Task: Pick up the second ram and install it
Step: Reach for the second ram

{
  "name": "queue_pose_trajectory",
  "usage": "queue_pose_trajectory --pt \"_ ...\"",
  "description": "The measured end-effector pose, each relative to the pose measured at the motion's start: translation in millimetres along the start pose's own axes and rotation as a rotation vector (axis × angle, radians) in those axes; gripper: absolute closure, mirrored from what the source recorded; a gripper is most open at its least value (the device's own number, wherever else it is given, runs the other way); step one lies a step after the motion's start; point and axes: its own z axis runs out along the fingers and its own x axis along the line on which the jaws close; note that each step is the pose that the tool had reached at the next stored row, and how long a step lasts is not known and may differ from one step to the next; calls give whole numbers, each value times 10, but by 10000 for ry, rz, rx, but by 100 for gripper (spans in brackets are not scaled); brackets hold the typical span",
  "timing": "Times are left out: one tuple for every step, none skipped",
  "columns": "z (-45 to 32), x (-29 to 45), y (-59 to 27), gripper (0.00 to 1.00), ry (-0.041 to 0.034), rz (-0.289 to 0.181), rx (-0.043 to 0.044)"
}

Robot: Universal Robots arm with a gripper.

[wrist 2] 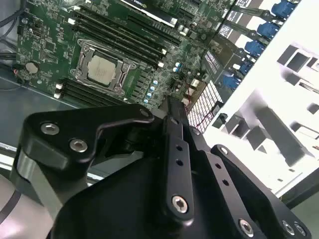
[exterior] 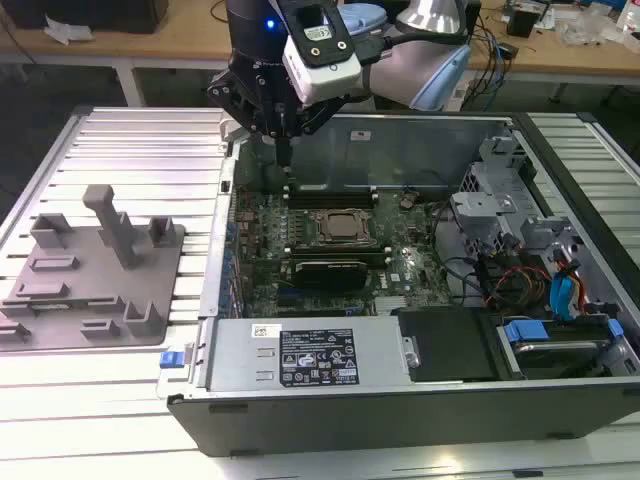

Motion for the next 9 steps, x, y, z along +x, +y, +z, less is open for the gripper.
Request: queue_pose_trajectory --pt "0 0 0 92 0 0 0" --pt "0 0 0 92 0 0 0" --pt "0 0 0 92 0 1 0" --pt "0 0 0 92 0 0 0" --pt "0 0 0 92 0 0 0" --pt "0 6 0 92 -1 2 -1" --pt "0 12 -1 92 0 1 0" --pt "0 19 -2 92 0 1 0" --pt "-1 32 -3 92 0 0 0"
